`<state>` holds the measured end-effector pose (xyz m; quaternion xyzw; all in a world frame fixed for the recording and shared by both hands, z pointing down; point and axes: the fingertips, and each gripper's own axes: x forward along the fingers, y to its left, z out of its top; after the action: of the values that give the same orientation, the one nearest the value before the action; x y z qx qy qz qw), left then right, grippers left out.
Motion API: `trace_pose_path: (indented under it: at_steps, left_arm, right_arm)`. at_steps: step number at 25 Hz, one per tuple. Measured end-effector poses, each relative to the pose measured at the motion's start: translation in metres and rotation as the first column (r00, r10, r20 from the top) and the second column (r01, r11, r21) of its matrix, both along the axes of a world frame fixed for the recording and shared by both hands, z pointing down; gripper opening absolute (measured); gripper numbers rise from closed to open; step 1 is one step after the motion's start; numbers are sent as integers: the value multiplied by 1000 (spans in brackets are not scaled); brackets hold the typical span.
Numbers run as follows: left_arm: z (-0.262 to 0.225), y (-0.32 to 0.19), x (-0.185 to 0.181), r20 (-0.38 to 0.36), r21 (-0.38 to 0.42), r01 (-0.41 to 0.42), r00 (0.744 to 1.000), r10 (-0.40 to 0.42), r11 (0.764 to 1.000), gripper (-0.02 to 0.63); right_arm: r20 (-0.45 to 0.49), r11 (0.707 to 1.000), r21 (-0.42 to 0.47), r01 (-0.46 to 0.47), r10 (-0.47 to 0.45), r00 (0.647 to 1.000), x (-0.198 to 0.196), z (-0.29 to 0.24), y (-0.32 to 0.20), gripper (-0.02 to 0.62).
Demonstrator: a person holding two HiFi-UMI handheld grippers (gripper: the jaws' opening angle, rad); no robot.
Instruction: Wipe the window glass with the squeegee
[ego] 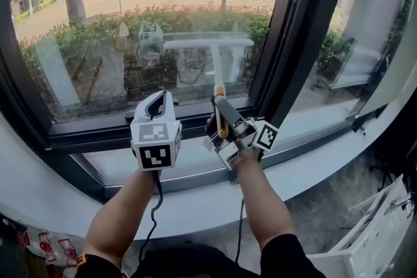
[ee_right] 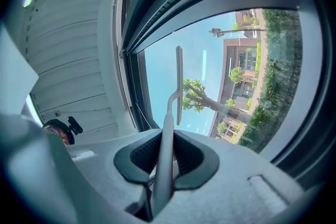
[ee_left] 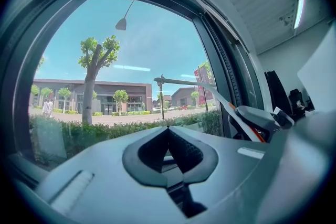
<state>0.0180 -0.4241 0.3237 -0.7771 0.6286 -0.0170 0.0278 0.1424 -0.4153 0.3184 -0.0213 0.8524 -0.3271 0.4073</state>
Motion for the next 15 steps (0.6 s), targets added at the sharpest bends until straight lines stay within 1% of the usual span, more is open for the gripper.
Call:
trace_pose_path:
  at_steps: [3, 6, 10, 15]
  left_arm:
    - [23, 1, -4, 1, -36, 8, 1000, -8, 999, 18]
    - [45, 5, -7, 0, -68, 16, 1000, -16, 998, 18]
    - [68, 9, -7, 7, -94, 21, 1000, -20, 995, 18]
    - [101, 16, -9, 28, -133, 25, 999, -21, 991, 18]
  right_arm:
    - [-10, 999, -35, -5, 5, 1000, -1, 25, 3, 44]
    - [-23, 996, -90, -10, 8, 1000, 1, 56, 8, 44]
    - [-44, 986, -165, -23, 16, 999, 5, 99, 11, 44]
    - [-77, 970, -239, -43, 25, 997, 8, 141, 16, 44]
